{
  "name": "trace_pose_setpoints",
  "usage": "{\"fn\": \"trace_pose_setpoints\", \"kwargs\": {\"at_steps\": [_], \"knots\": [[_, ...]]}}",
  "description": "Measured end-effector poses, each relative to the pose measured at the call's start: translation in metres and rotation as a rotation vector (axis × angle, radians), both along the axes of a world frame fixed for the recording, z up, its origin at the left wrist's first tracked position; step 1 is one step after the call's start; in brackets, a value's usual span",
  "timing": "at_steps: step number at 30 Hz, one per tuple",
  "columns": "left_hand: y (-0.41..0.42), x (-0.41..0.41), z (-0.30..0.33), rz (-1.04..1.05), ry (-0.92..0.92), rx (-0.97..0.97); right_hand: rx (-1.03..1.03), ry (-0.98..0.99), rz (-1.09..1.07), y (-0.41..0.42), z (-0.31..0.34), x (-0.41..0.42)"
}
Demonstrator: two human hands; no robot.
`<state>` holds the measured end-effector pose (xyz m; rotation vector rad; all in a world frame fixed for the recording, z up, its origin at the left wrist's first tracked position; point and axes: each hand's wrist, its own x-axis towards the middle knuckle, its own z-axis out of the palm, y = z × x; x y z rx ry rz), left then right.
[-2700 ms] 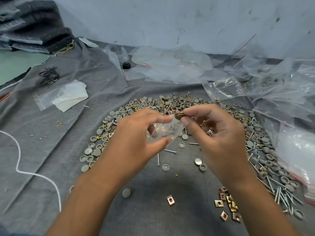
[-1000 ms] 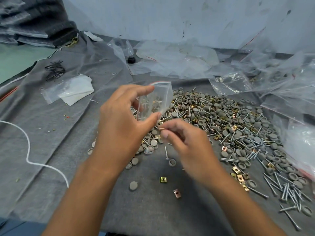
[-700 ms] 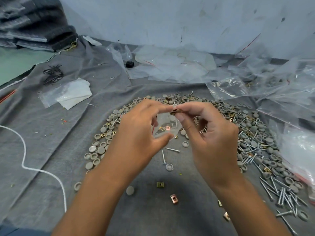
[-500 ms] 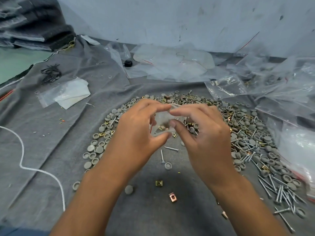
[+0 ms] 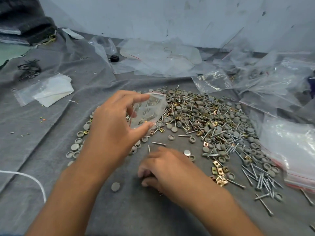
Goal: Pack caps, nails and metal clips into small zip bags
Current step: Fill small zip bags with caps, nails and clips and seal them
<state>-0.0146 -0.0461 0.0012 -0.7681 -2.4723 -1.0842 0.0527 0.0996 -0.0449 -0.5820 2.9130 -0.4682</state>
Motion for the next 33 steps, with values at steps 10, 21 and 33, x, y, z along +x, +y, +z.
{"fn": "trace_pose_setpoints", "kwargs": {"at_steps": [10,21,33], "knots": [[0.002,0.001,0.0,-0.009,0.004,-0.043,-0.194,-0.104,-0.402,0.078,0.034,0.018],[0.01,-0.001,-0.002,-0.03,-0.003,-0.053,0.075,-0.251,-0.708,0.122,0.031,0.03],[0.021,0.004,-0.004,-0.088,-0.02,-0.12,0.089,-0.181,-0.751,0.11,0.02,0.026]]}}
